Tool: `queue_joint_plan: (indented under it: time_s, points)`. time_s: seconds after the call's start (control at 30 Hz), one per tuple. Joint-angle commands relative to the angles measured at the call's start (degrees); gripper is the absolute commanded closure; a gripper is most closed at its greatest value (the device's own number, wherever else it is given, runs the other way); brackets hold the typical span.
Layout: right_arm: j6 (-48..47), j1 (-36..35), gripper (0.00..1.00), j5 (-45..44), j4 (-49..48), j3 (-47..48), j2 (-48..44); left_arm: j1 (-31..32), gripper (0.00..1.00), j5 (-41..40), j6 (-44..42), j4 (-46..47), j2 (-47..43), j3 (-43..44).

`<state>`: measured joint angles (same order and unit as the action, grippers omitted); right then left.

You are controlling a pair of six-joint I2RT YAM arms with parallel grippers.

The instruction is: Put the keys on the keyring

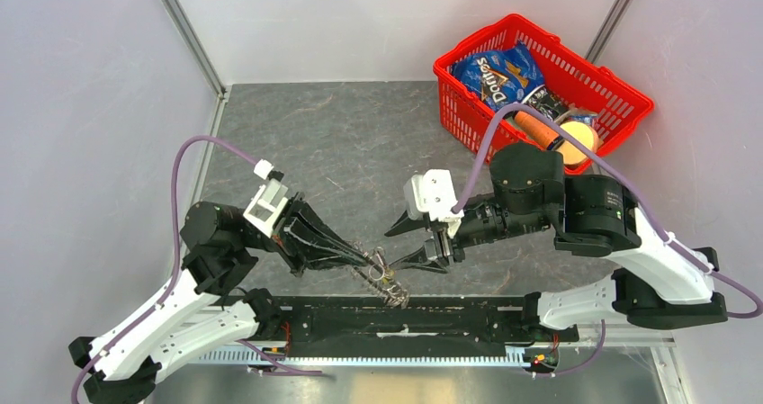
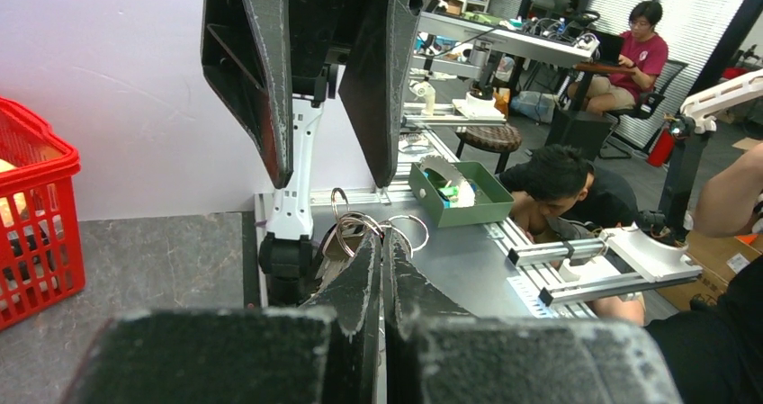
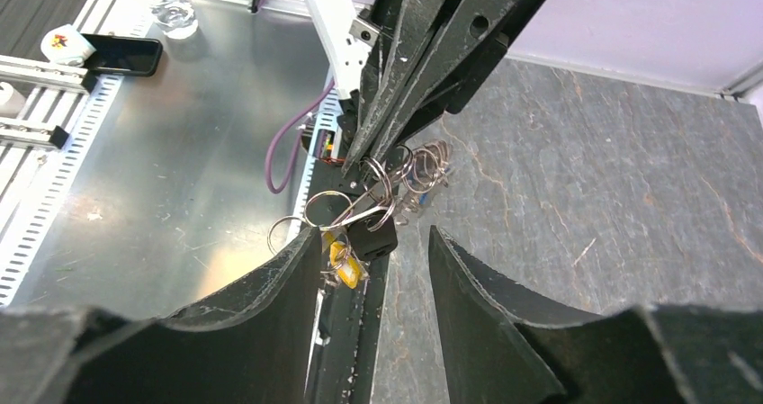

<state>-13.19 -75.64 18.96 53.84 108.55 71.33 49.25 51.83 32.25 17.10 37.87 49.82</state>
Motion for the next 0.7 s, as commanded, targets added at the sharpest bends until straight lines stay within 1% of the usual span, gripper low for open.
queue_joint_plan:
  time_s: [0.0,0.23,0.43,0.53,0.67]
  points:
    - [-0.1,0.0,0.46,3.3,-3.3,2.3,0.5,0.1,0.98,1.8,2.4,4.7,-0.8,0.0]
    - [2.1,-0.1,0.47,4.1,-4.1,4.1,3.6,0.0,0.98,2.1,2.4,4.8,-1.5,-0.3]
    - [2.9,0.0,0.51,4.4,-4.8,4.2,5.0,0.0,0.98,2.3,2.4,4.9,-2.2,-0.3]
    - [3.1,0.0,0.57,4.8,-5.1,3.9,5.3,0.1,0.98,2.4,2.3,4.9,-2.4,-0.4]
    - [3.6,0.0,0.70,4.9,-5.1,3.6,5.7,0.0,0.98,2.4,2.0,4.9,-2.6,-0.5]
